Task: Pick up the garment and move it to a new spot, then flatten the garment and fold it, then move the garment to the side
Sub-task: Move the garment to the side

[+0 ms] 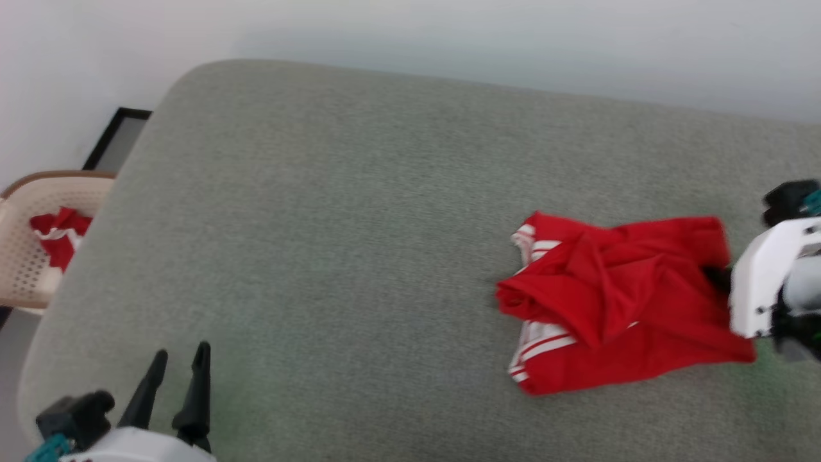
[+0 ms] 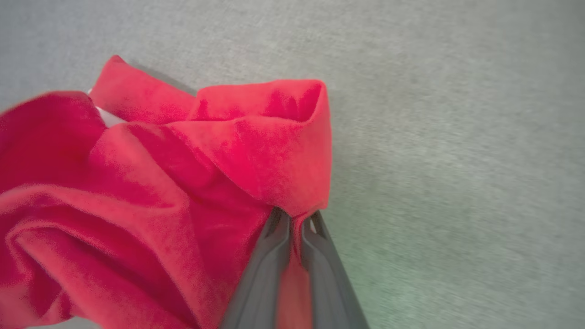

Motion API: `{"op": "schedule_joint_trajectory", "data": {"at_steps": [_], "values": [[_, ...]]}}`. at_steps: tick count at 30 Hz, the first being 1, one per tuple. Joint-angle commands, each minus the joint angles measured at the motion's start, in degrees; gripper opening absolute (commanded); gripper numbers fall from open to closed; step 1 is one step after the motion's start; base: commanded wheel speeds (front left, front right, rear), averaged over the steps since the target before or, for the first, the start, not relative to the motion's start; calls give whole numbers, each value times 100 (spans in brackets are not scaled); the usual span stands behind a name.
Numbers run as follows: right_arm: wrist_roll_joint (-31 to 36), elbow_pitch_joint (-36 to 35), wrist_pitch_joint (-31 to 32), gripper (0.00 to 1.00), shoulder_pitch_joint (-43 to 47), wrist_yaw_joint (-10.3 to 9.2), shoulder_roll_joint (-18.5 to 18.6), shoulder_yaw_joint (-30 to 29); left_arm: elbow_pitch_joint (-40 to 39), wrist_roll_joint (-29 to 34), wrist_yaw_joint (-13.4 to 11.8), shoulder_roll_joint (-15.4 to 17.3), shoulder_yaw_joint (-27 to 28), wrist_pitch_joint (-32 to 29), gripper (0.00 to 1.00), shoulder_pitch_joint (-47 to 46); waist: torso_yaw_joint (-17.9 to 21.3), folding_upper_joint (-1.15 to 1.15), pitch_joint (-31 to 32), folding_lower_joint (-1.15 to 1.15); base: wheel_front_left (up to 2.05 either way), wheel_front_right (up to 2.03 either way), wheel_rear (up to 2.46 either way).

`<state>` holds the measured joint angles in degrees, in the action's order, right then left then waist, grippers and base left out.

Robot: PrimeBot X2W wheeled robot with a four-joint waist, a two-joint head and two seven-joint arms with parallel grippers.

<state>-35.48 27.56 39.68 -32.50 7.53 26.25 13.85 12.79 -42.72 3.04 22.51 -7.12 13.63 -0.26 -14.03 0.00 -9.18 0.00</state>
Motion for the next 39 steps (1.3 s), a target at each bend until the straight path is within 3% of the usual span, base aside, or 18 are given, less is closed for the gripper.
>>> {"op": "schedule_joint_trajectory", "data": {"at_steps": [1, 10, 20, 32, 39], "values": [[10, -57, 25, 0, -89, -10, 68, -81, -25, 43, 28, 22, -5, -7, 100, -101, 158, 0, -105, 0, 0, 0, 0], [362, -658, 342, 0, -281, -10, 783, -371, -53, 219, 140, 44, -247, -53, 100, -717, 692, 0, -437, 0, 0, 0, 0], [658, -814, 156, 0, -610, -10, 1603, -534, 41, 402, 298, 46, -608, -110, 100, -1595, 1234, 0, -948, 0, 0, 0, 0], [1160, -448, -775, 0, -1158, -10, 2557, -204, 159, 530, 405, 82, -1037, -117, 100, -2543, 1684, 0, -1701, 0, 0, 0, 0], [1485, 4, -1395, 0, -1406, -11, 2745, -55, 210, 502, 424, 156, -1179, -88, 100, -2855, 1693, 0, -2063, 0, 0, 0, 0]]}}
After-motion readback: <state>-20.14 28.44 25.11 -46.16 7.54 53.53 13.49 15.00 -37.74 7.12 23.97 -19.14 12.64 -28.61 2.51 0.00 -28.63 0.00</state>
